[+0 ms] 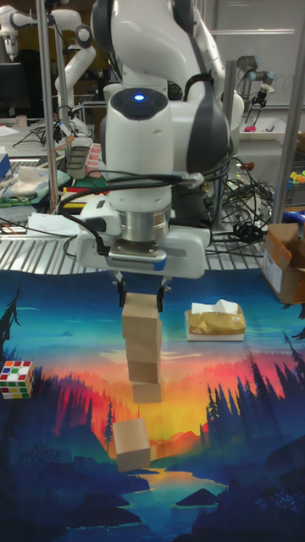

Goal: Stack the blocks in a vertical line of five

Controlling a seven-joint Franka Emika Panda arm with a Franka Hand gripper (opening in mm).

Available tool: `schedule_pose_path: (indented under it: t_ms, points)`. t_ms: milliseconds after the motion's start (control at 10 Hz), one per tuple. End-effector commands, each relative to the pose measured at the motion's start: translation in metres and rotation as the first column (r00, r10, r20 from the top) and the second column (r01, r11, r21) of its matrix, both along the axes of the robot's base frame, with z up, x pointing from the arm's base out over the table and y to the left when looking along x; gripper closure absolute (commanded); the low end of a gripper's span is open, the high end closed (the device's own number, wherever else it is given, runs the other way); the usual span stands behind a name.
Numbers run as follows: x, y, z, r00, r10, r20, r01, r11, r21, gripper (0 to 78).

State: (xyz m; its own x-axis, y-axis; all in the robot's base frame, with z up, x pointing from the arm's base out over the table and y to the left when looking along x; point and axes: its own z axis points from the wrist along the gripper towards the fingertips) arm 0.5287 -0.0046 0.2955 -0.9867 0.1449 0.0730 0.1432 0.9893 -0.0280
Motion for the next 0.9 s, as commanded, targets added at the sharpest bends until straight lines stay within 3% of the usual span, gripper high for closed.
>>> schedule_pose_path:
  t_ms: [100,900]
  points:
    - [-0.0145,0.0007,0.0012,1.0,-0.005,0.012,0.005,1.0,0.001,76.4]
    - [-0.0163,0.0017,0.0008,1.0,-0.001,0.016,0.001,1.0,0.015,76.4]
